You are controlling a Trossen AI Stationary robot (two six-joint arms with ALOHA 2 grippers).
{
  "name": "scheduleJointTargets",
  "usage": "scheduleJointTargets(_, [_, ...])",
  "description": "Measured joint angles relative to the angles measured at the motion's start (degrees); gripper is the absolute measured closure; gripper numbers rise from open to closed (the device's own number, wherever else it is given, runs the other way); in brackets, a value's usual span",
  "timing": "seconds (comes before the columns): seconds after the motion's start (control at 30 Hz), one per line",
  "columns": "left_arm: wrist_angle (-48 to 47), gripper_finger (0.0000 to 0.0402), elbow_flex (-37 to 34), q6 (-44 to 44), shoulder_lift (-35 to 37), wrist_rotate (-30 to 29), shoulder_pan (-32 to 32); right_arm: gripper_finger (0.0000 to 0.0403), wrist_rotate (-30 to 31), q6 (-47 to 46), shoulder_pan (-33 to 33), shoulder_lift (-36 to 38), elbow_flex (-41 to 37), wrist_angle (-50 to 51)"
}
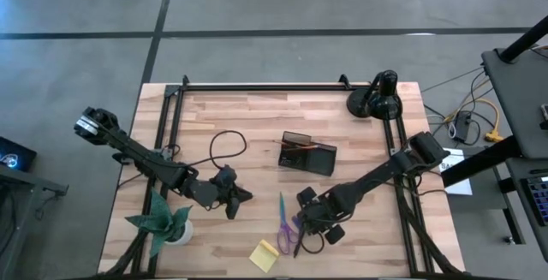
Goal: Pick and place office supplies into organizer
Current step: Put the black binder clip into the black desk organizer
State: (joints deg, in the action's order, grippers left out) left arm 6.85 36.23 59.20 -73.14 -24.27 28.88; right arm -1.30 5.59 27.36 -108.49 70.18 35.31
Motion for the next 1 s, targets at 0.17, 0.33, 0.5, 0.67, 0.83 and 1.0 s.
scheduleJointTargets(0.17, [-0.06, 0.0376, 0.0, -0.04, 0.0, 0.0, 0.02, 0.0245, -0.04, 0.57, 0.13, 0.0, 1.2, -0.24])
scheduleJointTargets(0.33, [-0.15, 0.0376, 0.0, -0.04, 0.0, 0.0, 0.02, 0.0266, -1.06, -0.72, 0.0, 0.0, 0.67, 0.37])
scheduleJointTargets(0.5, [-0.15, 0.0376, 0.0, -0.07, 0.0, 0.0, -0.02, 0.03, -1.24, -0.49, 0.0, -0.27, 0.6, -1.27])
scheduleJointTargets(0.67, [-0.15, 0.0376, 0.0, -0.09, 0.0, -0.02, -0.02, 0.0327, -1.52, -0.66, 0.0, -0.33, 0.44, -2.5])
scheduleJointTargets(0.83, [-0.15, 0.0376, 0.0, -0.13, 0.0, -0.02, -0.04, 0.0351, -1.58, -0.65, 0.0, -0.33, -0.09, -2.29])
scheduleJointTargets(1.0, [-0.29, 0.0376, -0.02, -0.13, 0.0, -0.03, -0.04, 0.0383, -1.94, -0.63, -0.05, -0.17, -0.1, -1.94])
